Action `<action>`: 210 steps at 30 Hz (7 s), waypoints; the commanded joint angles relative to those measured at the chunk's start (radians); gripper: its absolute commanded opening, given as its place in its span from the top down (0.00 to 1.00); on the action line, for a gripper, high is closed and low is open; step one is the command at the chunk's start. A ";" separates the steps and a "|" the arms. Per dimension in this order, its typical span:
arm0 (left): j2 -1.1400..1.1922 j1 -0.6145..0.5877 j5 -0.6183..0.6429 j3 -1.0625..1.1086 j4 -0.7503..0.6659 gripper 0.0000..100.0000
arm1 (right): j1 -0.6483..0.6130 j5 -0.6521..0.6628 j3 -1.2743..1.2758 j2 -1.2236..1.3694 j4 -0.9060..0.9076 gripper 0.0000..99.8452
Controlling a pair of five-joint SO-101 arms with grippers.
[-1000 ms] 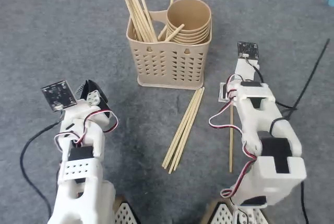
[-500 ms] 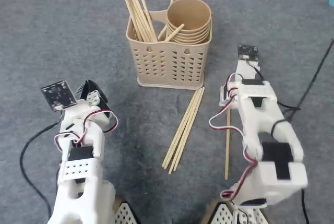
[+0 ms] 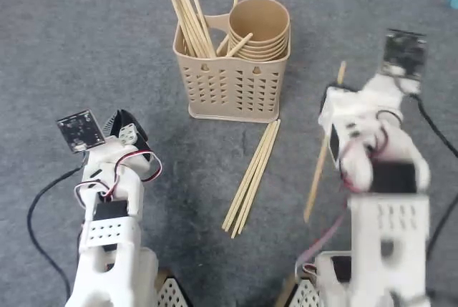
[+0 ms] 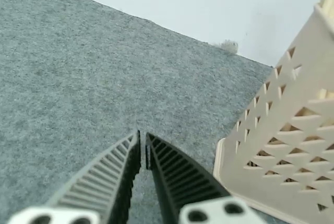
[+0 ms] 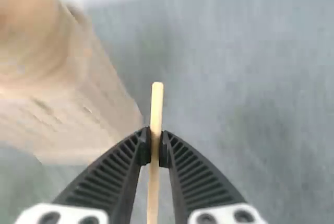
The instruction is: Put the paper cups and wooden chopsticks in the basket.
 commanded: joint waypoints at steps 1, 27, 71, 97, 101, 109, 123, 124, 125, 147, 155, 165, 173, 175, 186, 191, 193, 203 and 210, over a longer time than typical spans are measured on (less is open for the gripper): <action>-0.025 0.003 -0.003 -0.005 -0.028 0.99 | -0.070 -0.029 0.017 -0.137 -0.229 0.99; -0.025 0.003 -0.003 -0.005 -0.028 0.99 | -0.367 0.245 -0.882 0.928 -1.194 0.99; -0.025 0.003 -0.003 -0.008 -0.028 0.99 | -0.297 -0.213 -1.123 0.694 0.291 0.94; -0.025 0.002 -0.003 -0.005 -0.028 0.99 | -0.272 -0.278 -0.106 0.519 0.300 0.94; -0.025 0.002 -0.003 -0.005 -0.028 0.99 | -0.274 -0.275 0.077 0.567 0.018 0.94; -0.025 0.002 -0.003 -0.005 -0.028 0.99 | -0.275 -0.276 0.112 0.819 -0.240 0.94; -0.025 0.002 -0.003 -0.005 -0.028 0.99 | -0.280 -0.272 -0.008 1.044 -0.205 0.94; -0.025 0.002 -0.003 -0.005 -0.028 0.99 | -0.280 -0.272 -0.025 1.053 -0.179 0.94; -0.025 0.002 -0.003 -0.005 -0.028 0.99 | -0.278 -0.272 -0.043 1.063 -0.156 0.94; -0.025 0.002 -0.003 -0.005 -0.028 0.99 | -0.272 -0.275 -0.077 0.900 0.143 0.99; -0.025 0.003 -0.003 -0.005 -0.028 0.99 | -0.266 -0.272 -0.077 0.769 0.236 0.99; -0.025 0.003 -0.003 -0.005 -0.028 0.99 | -0.226 -0.203 -0.146 0.483 0.369 0.99; -0.025 0.003 -0.003 -0.007 -0.028 0.99 | -0.450 -0.021 -0.141 -0.030 0.346 0.99; -0.025 0.003 -0.003 -0.007 -0.028 0.99 | -0.495 0.029 -0.109 -0.127 0.277 0.99; -0.025 0.003 -0.003 -0.005 -0.028 0.99 | -0.507 0.132 0.503 -0.420 -0.651 0.99; -0.025 0.003 -0.003 -0.005 -0.028 0.99 | -0.538 0.405 0.582 -0.361 -1.155 0.99; -0.025 0.003 -0.003 -0.005 -0.028 0.99 | -0.539 0.463 0.542 -0.289 -1.248 0.99; -0.025 0.003 -0.003 -0.005 -0.028 0.99 | -0.510 0.425 0.035 0.280 -1.369 0.99; -0.025 0.003 -0.003 -0.005 -0.028 0.99 | -0.450 0.293 -0.365 0.654 -1.359 0.99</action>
